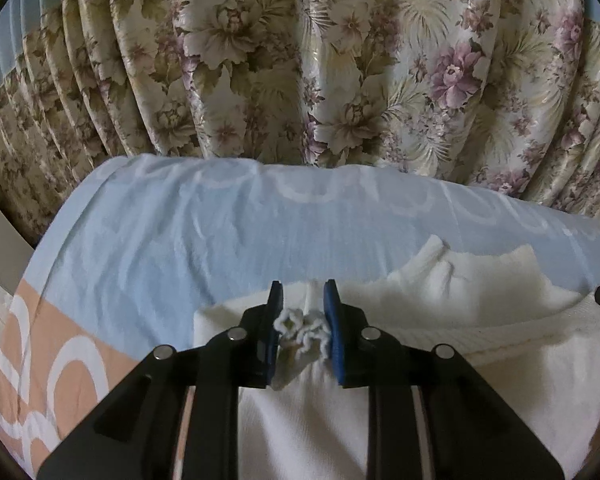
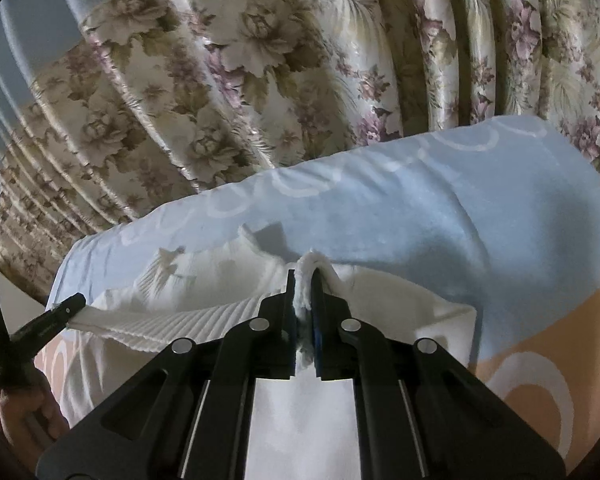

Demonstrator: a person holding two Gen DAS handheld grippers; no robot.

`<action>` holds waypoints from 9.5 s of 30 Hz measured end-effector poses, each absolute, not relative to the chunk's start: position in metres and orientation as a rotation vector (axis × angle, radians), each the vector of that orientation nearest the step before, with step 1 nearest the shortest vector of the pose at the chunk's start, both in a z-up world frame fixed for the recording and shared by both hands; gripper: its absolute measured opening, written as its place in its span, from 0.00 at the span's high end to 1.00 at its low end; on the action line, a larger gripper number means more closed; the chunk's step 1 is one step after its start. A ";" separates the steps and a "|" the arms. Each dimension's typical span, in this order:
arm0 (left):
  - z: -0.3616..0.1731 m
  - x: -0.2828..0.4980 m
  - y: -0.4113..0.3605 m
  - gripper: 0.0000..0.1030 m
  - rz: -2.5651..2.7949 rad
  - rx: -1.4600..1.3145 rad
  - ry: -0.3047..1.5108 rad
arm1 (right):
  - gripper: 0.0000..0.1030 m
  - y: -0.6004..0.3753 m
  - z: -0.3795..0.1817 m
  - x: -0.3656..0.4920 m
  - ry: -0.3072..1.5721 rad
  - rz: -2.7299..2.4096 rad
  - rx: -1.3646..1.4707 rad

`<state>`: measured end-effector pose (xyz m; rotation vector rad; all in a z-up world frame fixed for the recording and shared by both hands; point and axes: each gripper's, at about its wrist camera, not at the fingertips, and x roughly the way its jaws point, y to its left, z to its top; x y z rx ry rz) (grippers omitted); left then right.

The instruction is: Fold small clothes

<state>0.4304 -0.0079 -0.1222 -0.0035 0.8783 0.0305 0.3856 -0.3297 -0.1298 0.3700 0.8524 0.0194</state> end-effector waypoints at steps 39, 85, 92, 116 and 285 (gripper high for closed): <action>-0.136 0.396 0.004 0.56 0.019 0.012 0.856 | 0.63 -0.316 -0.165 0.412 1.008 -0.015 0.097; -0.142 0.331 -0.060 0.38 -0.093 0.041 0.813 | 0.30 -0.381 -0.161 0.319 0.928 0.059 0.343; -0.147 0.330 -0.058 0.38 -0.094 0.023 0.814 | 0.25 -0.381 -0.158 0.318 0.894 0.095 0.390; -0.147 0.328 -0.063 0.38 -0.117 0.002 0.815 | 0.75 -0.351 -0.163 0.329 0.948 0.141 0.275; -0.162 0.381 0.079 0.89 -0.035 0.074 0.950 | 0.38 -0.189 -0.132 0.310 0.939 0.216 0.207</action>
